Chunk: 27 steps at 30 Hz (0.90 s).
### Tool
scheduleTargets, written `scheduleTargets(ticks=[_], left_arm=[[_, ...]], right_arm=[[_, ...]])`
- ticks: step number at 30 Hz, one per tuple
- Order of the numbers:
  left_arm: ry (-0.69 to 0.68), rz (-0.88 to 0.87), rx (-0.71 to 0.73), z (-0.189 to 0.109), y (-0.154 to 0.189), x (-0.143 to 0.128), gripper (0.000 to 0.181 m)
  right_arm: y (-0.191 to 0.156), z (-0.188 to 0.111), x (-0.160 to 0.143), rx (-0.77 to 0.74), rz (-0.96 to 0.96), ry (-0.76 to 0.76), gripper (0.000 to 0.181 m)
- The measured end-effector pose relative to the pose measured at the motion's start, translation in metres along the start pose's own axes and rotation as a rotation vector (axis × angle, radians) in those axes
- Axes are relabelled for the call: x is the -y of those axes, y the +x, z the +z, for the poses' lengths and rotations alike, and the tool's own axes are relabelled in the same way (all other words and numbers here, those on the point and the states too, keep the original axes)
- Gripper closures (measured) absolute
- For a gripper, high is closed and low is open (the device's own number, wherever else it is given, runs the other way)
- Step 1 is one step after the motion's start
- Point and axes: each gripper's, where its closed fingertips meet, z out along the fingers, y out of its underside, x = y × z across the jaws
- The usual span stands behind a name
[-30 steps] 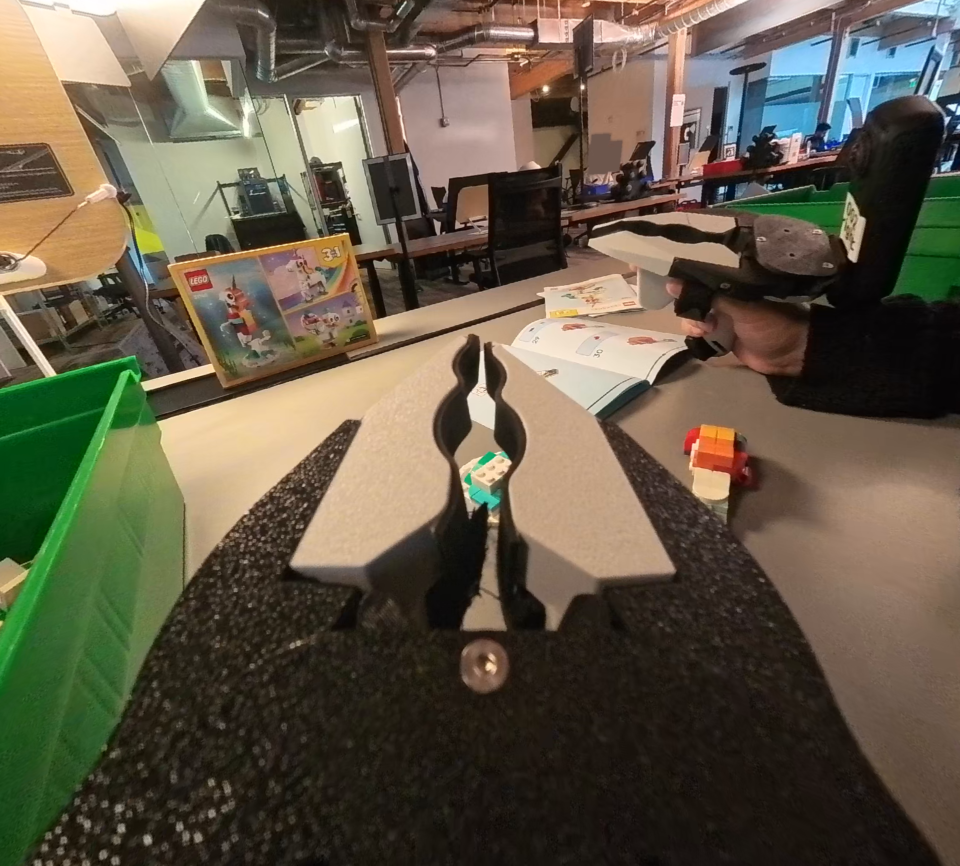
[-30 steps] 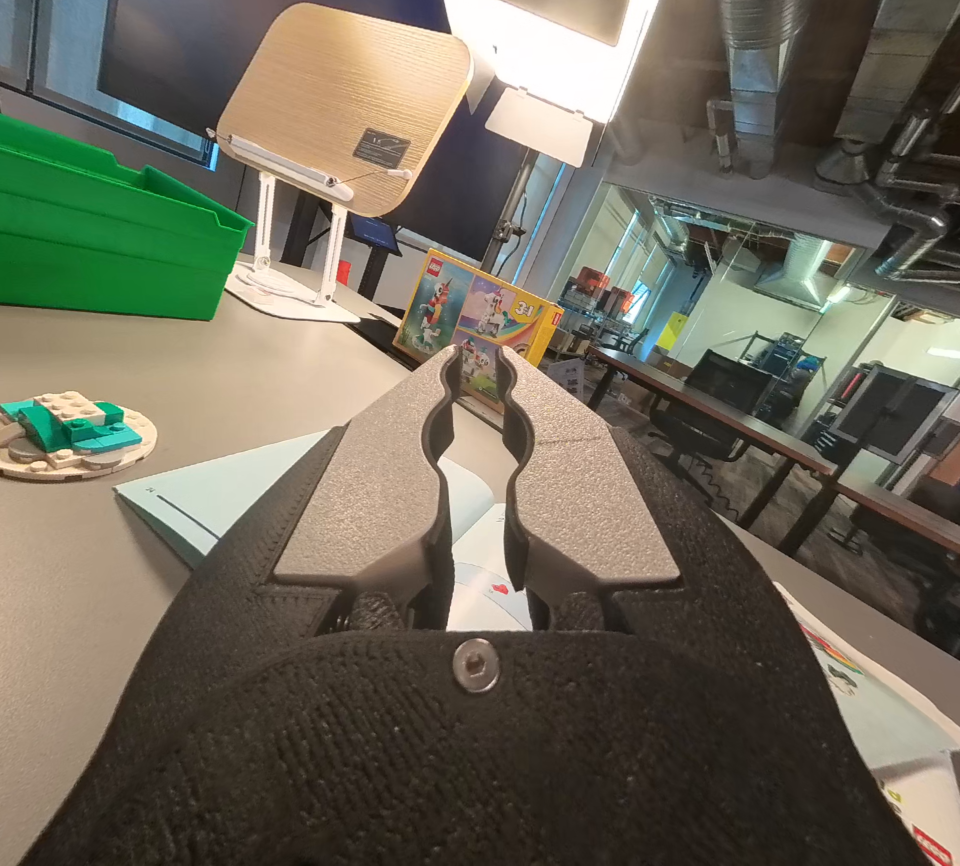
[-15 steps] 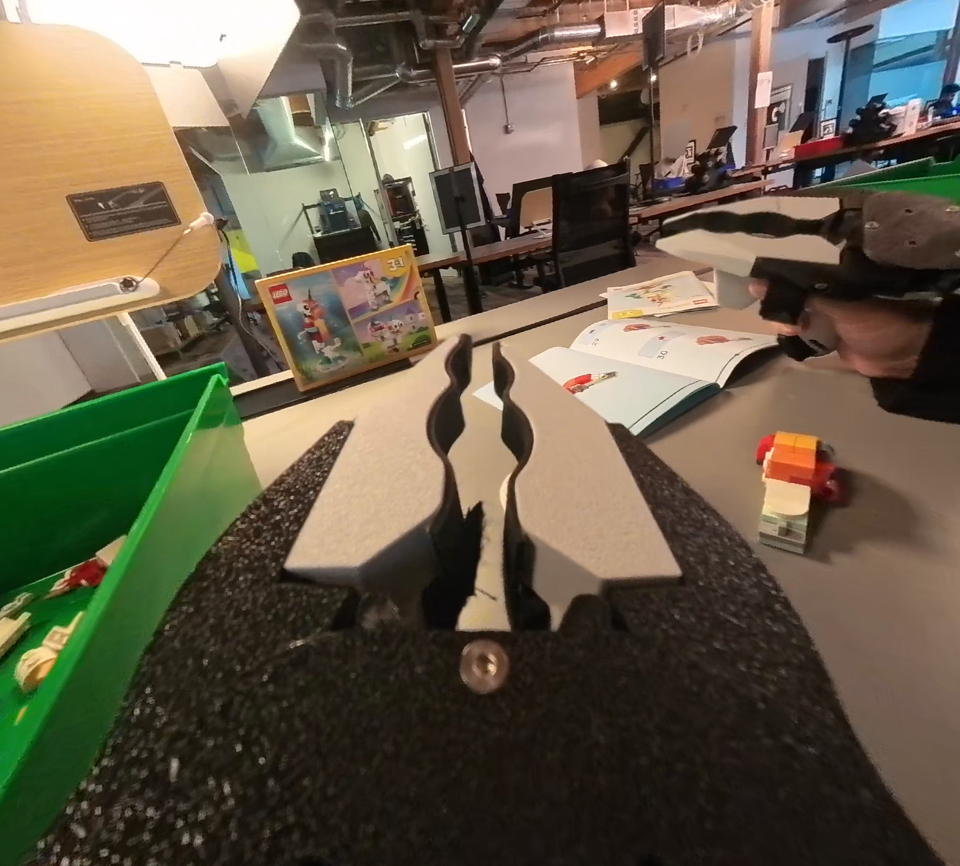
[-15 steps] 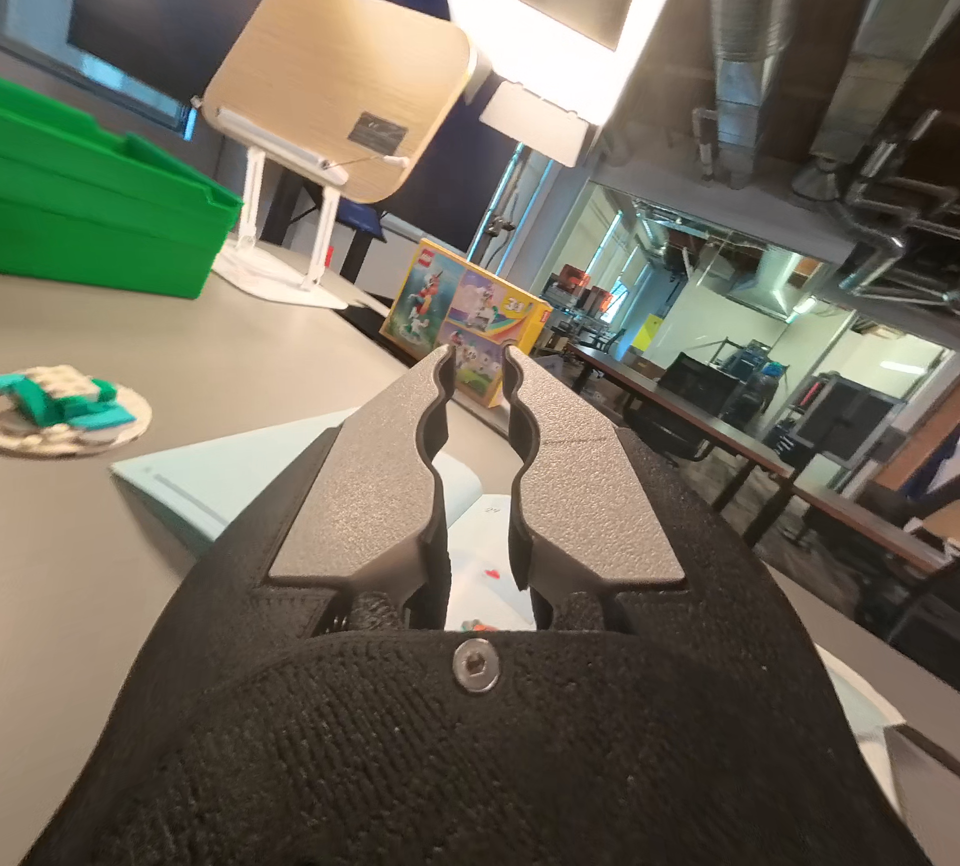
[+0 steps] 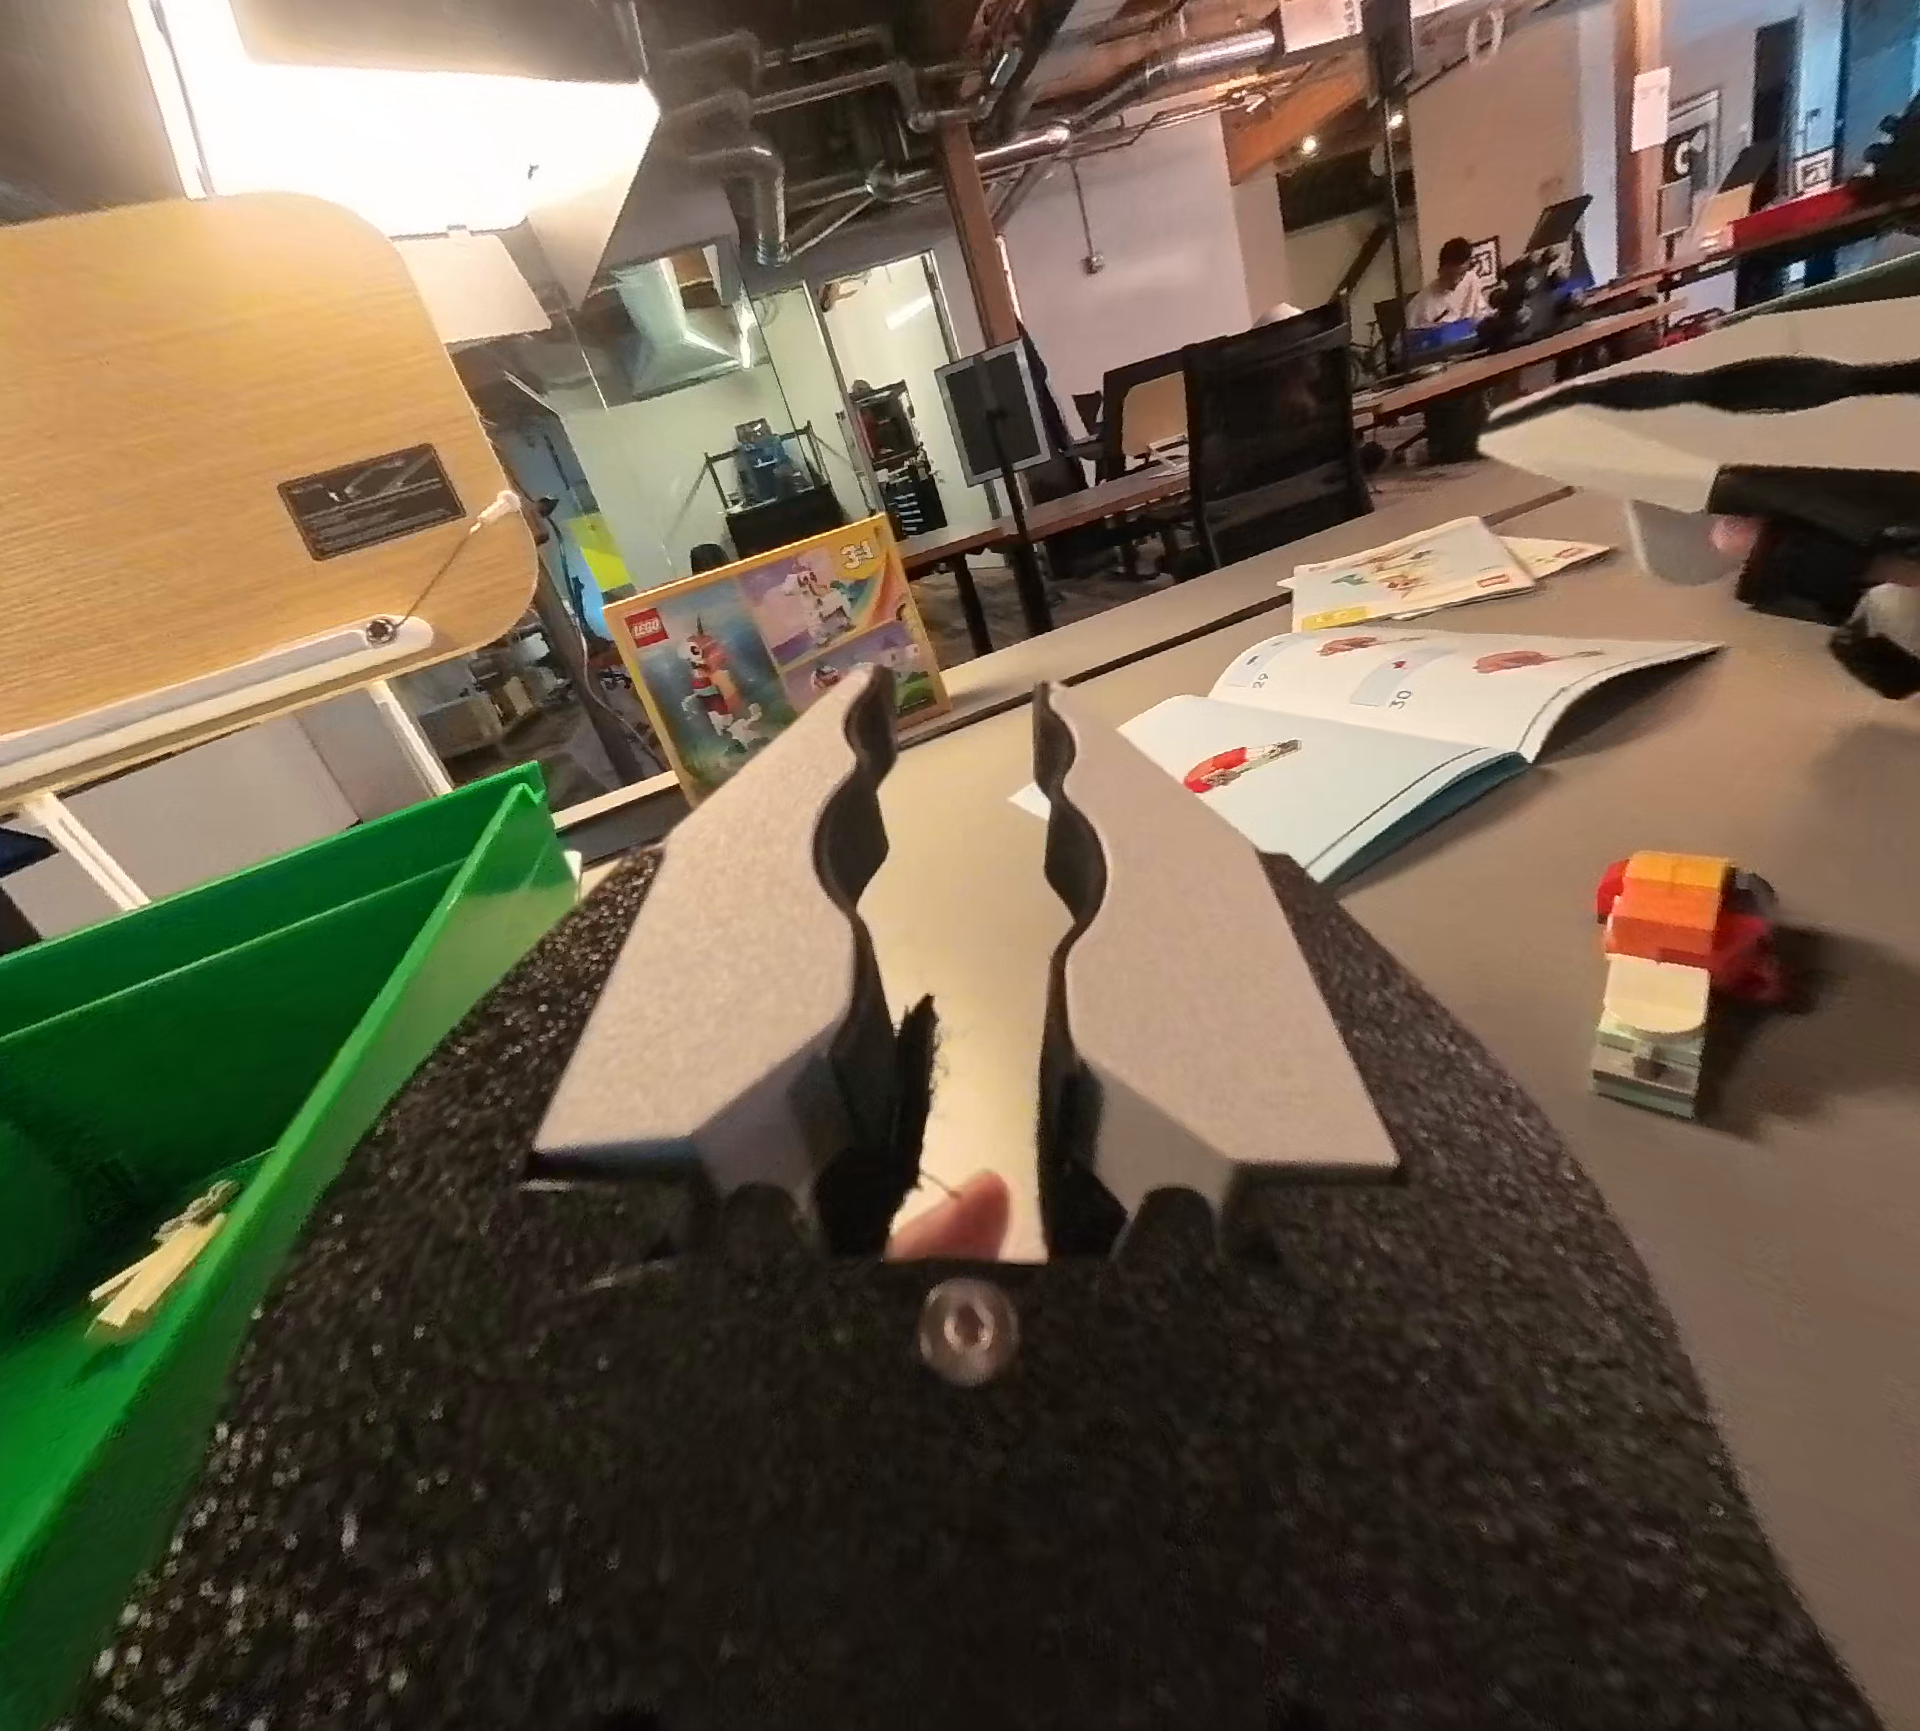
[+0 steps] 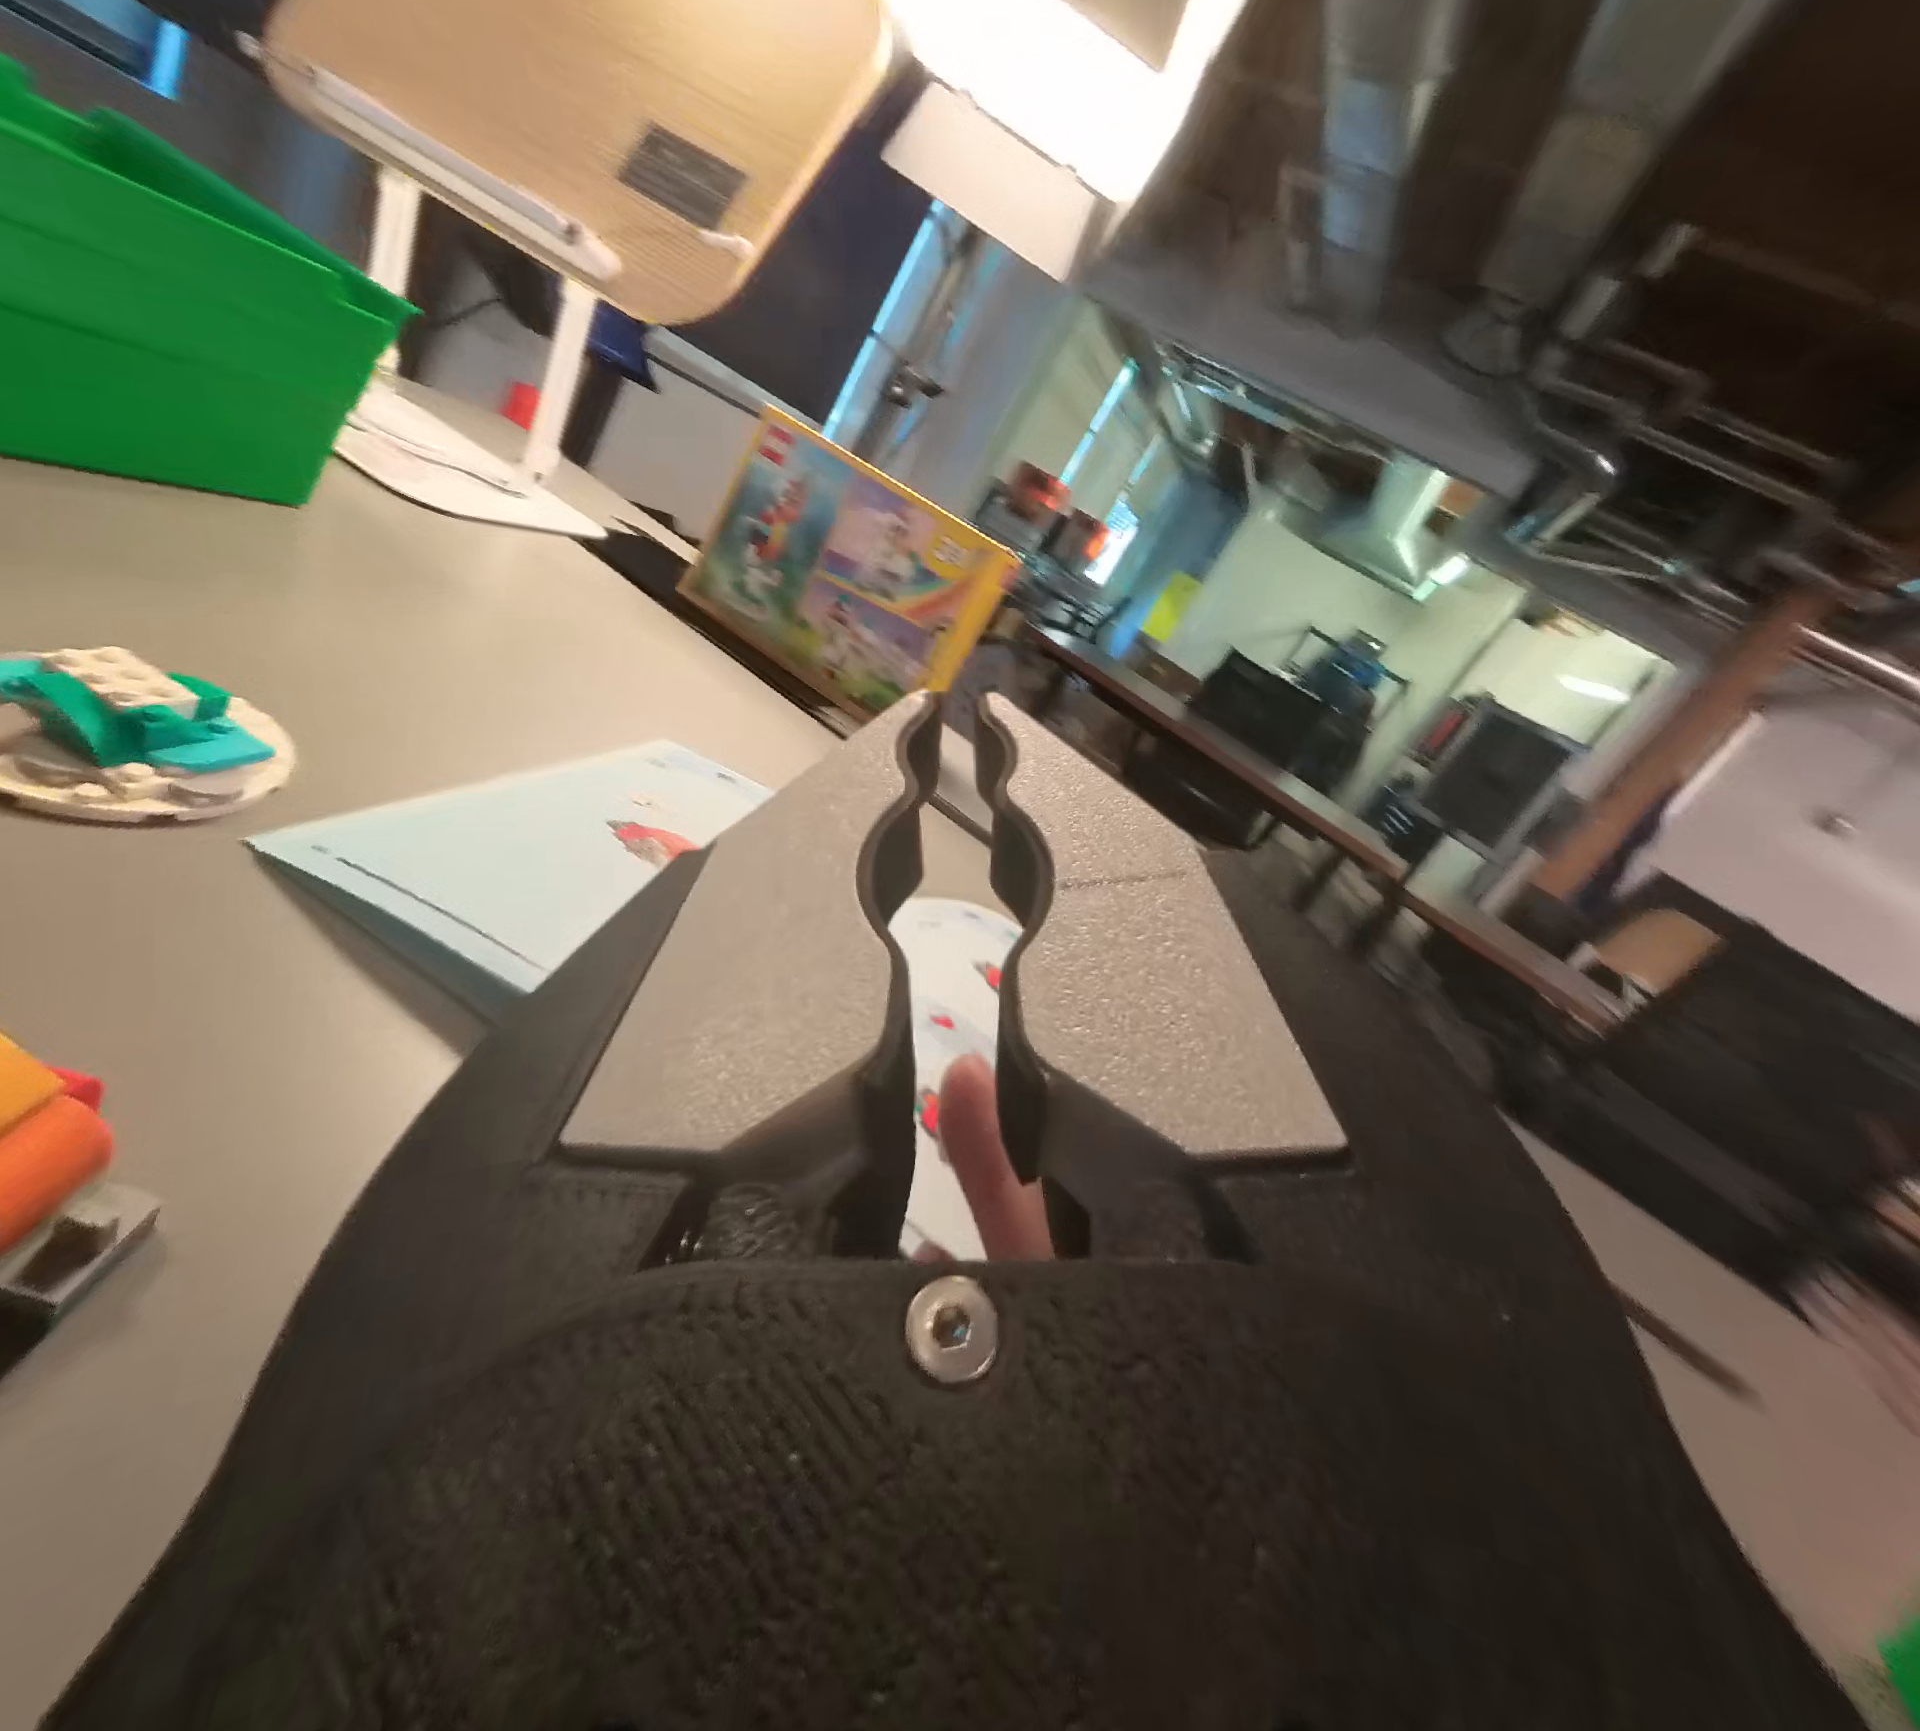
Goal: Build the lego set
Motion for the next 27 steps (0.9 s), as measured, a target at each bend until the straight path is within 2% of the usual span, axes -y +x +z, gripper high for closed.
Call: scheduleTargets(ticks=[4, 10, 14, 17, 20, 24, 26, 27], left_arm=[[-0.04, -0.045, -0.012, -0.007, 0.004, 0.003, 0.155], [0.0, -0.128, 0.028, -0.035, -0.014, 0.044, 0.157], [-0.008, -0.139, 0.069, -0.064, -0.035, 0.068, 0.162], [-0.085, -0.133, 0.177, -0.087, -0.073, 0.065, 0.167], [-0.28, -0.069, 0.238, -0.099, -0.124, 0.04, 0.169], [-0.732, -0.01, 0.136, -0.099, -0.176, -0.029, 0.171], [-0.98, -0.039, 0.062, -0.102, -0.189, -0.066, 0.172], [-1.044, -0.026, -0.003, -0.099, -0.19, -0.079, 0.173]], right_arm=[[0.007, -0.01, -0.002, -0.051, -0.023, -0.038, 0.178], [0.015, -0.018, -0.006, -0.09, 0.067, -0.069, 0.179], [0.016, -0.016, -0.009, -0.09, 0.087, -0.081, 0.179], [0.014, -0.016, -0.008, -0.082, 0.091, -0.073, 0.179], [0.014, -0.015, -0.008, -0.083, 0.092, -0.073, 0.179], [0.015, -0.014, -0.007, -0.079, 0.112, -0.061, 0.179], [0.016, -0.015, -0.006, -0.079, 0.12, -0.055, 0.179], [0.016, -0.015, -0.006, -0.079, 0.125, -0.053, 0.179]])
